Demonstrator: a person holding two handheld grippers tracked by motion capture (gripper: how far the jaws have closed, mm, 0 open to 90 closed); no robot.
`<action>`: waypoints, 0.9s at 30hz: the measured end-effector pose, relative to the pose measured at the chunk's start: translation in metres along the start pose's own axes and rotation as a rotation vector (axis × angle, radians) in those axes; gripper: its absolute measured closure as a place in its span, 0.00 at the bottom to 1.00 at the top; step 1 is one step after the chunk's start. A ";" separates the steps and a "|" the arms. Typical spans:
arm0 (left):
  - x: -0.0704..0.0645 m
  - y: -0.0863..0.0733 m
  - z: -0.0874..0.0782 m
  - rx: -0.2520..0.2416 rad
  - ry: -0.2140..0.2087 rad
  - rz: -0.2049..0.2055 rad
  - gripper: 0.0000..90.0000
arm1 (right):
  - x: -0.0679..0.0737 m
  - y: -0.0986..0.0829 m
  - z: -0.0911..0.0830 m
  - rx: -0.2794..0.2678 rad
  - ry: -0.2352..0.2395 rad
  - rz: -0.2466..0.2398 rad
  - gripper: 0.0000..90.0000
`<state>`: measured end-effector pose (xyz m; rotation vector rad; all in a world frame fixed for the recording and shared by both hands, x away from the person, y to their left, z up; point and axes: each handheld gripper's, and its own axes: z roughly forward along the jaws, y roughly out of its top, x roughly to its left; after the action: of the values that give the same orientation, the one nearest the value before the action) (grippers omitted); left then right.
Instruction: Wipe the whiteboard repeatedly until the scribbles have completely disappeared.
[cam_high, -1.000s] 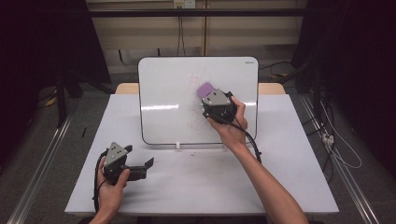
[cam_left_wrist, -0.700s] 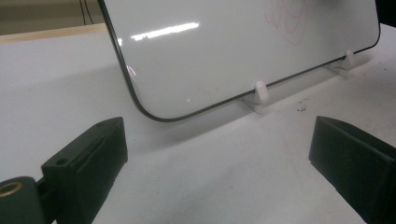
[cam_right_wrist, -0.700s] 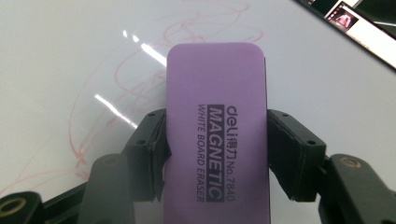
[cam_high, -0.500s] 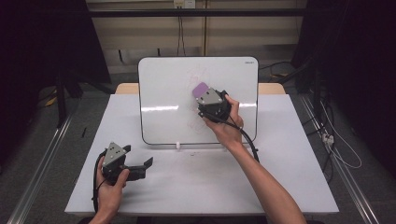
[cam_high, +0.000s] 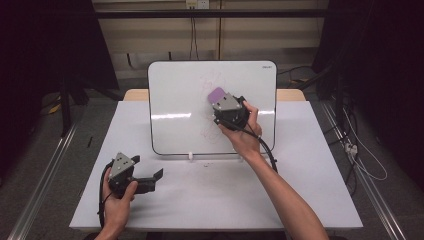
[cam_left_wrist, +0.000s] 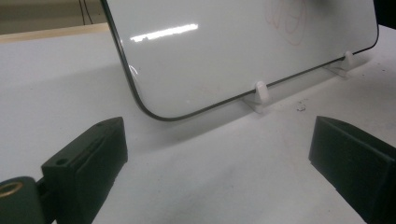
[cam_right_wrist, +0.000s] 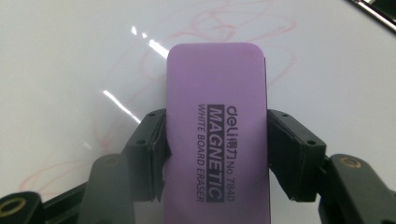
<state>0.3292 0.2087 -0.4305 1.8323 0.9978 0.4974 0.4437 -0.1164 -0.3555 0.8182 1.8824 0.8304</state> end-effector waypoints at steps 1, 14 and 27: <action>0.000 0.000 0.000 0.000 0.001 0.000 0.05 | -0.004 0.000 0.000 0.001 0.000 0.011 0.46; -0.001 0.000 0.000 -0.004 0.000 0.001 0.05 | -0.013 0.007 0.004 0.000 -0.053 0.008 0.46; -0.002 -0.001 0.002 0.001 -0.002 -0.001 0.05 | 0.038 -0.001 0.001 -0.007 0.060 -0.066 0.46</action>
<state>0.3290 0.2066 -0.4316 1.8325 0.9980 0.4946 0.4303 -0.0860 -0.3740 0.7301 1.9475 0.8288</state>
